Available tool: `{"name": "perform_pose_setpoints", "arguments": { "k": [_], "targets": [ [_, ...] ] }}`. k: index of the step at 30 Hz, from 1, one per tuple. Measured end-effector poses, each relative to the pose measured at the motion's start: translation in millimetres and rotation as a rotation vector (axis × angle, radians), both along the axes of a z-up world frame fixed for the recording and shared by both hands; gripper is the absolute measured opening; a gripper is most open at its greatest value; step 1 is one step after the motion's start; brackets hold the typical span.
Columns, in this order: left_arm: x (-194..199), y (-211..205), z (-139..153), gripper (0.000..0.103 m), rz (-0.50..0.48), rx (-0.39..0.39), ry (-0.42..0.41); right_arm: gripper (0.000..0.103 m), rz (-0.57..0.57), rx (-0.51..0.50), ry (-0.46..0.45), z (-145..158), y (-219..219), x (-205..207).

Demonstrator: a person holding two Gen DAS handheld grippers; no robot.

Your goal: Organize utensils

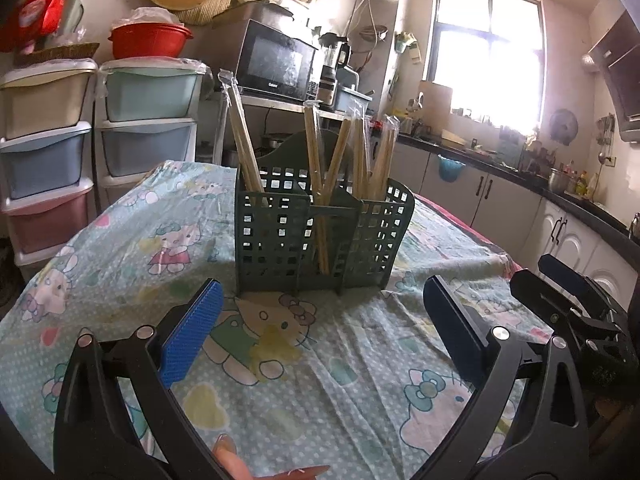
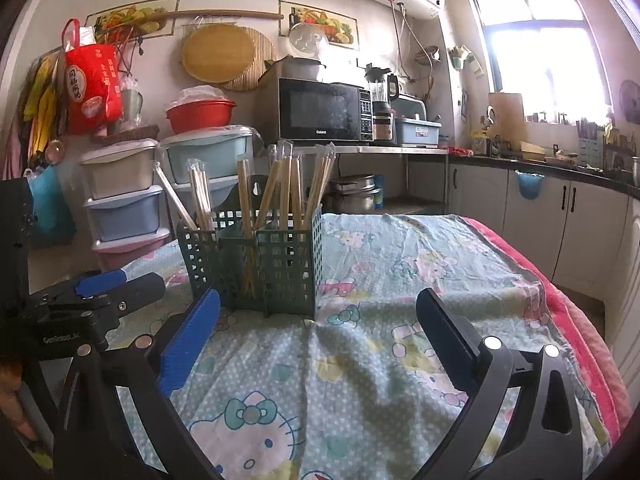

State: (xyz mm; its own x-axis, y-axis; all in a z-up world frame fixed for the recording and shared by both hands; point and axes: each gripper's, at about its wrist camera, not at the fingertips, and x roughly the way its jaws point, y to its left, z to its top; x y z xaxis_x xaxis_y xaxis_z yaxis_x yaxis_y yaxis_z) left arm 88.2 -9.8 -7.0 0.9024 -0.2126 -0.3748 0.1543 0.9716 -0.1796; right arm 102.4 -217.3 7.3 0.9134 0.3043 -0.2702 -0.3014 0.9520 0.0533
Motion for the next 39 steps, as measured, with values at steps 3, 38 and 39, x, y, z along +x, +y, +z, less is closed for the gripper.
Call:
{"name": "perform_pose_setpoints", "arguments": {
  "k": [3,38,39],
  "targets": [
    [0.8,-0.4,-0.3,0.092,0.002,0.004,0.003,0.096,-0.001,0.001,0.001,-0.7,-0.3,-1.1],
    [0.5,-0.9,-0.6,0.092,0.005,0.006,0.006,0.096,-0.006,0.002,-0.001,-0.9,-2.6,-0.2],
    [0.8,-0.9,-0.6,0.092,0.005,0.006,0.006,0.096,-0.005,0.003,-0.001,-0.9,-2.6,-0.2]
  ]
}}
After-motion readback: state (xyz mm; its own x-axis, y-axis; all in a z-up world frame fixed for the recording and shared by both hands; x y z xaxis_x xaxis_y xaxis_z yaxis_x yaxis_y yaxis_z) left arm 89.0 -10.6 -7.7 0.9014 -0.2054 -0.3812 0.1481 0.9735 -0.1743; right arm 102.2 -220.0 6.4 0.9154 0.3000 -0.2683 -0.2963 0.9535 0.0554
